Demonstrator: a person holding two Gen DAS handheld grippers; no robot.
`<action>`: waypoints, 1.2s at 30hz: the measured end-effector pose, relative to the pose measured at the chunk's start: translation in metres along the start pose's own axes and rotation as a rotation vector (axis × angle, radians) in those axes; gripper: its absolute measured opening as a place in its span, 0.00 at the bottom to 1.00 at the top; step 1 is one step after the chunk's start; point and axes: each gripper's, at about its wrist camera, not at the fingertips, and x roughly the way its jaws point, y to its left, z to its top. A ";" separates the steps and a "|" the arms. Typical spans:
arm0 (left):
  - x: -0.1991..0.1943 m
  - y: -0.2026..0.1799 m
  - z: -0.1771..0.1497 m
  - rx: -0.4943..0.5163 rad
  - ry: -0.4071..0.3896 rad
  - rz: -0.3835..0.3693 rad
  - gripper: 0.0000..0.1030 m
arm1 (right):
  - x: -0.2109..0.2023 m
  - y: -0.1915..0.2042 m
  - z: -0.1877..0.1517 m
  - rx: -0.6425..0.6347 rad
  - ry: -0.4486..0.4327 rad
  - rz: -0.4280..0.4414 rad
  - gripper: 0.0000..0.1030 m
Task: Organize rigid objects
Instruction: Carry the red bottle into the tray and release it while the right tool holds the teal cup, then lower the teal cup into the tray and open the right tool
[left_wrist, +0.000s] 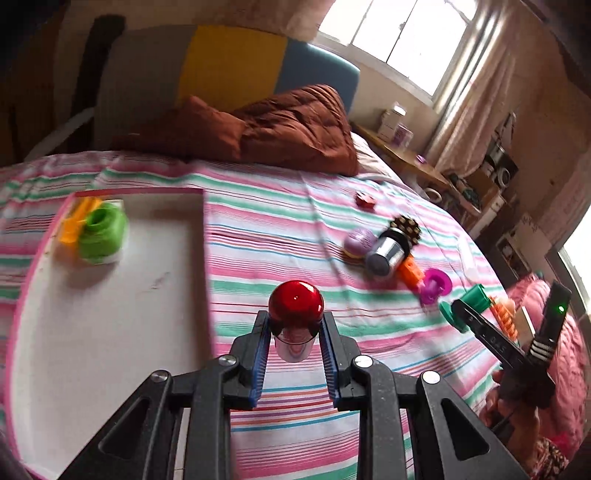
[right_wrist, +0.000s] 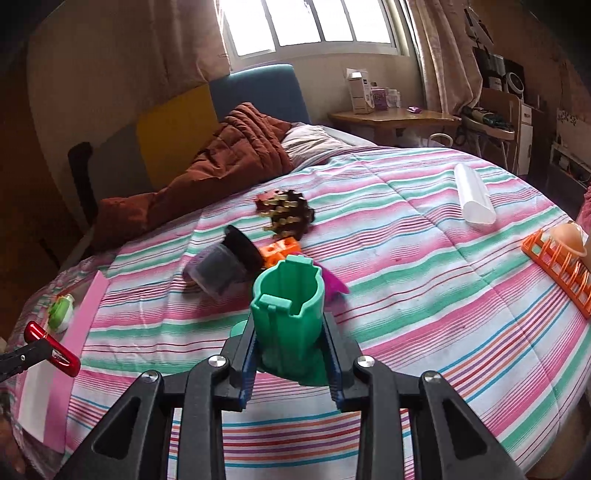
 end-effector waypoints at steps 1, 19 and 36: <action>-0.005 0.010 0.002 -0.021 -0.004 0.009 0.26 | -0.002 0.008 0.000 -0.010 -0.004 0.018 0.30; -0.010 0.155 0.029 -0.224 0.073 0.246 0.29 | -0.012 0.150 -0.002 -0.196 0.023 0.295 0.30; -0.048 0.132 -0.009 -0.284 -0.037 0.237 0.83 | 0.020 0.217 -0.005 -0.268 0.169 0.428 0.30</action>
